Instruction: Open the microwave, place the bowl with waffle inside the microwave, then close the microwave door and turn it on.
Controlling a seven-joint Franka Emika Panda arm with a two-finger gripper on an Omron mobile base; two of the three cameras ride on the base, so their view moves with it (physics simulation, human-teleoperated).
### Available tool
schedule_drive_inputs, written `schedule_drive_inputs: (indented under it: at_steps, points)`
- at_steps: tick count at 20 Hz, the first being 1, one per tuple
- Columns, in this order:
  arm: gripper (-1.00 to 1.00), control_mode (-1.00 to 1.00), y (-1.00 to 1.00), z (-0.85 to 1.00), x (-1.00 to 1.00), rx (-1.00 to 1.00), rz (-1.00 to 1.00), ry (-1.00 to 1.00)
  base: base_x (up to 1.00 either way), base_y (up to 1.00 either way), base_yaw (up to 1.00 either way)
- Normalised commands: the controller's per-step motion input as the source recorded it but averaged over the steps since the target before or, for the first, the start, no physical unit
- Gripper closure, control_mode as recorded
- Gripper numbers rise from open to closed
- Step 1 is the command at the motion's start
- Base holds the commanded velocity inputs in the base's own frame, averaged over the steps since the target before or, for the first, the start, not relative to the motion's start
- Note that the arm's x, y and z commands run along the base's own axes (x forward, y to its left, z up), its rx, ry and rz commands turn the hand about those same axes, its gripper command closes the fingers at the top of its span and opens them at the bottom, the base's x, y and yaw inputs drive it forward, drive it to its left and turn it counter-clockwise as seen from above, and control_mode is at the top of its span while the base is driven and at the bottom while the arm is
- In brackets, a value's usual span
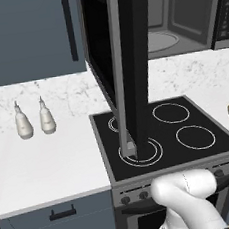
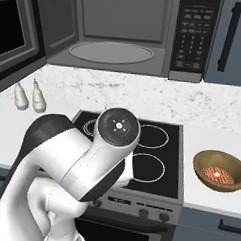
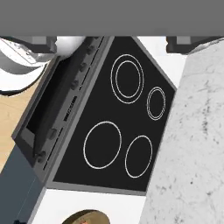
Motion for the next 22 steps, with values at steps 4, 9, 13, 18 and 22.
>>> schedule_drive_inputs:
  at_steps: [4,9,13,18,22]
  points:
    - [-1.0,-1.0,-0.95,-0.59,0.22,-0.13,-0.23,0.09,0.0,0.0,0.0]
    - [-1.0,-1.0,-0.96,-0.49,0.21,-0.04,-0.2,0.17,0.0,0.0,0.0]
    - [-1.0,-1.0,-0.95,-0.37,0.09,0.0,-0.18,0.21,0.0,0.0,0.0]
    - [-1.0,-1.0,-0.82,-0.33,0.22,0.01,-0.13,0.11,0.0,0.0,0.0]
    - [-1.0,-1.0,-0.44,-0.33,0.51,0.0,-0.15,0.0,0.0,0.0,0.0]
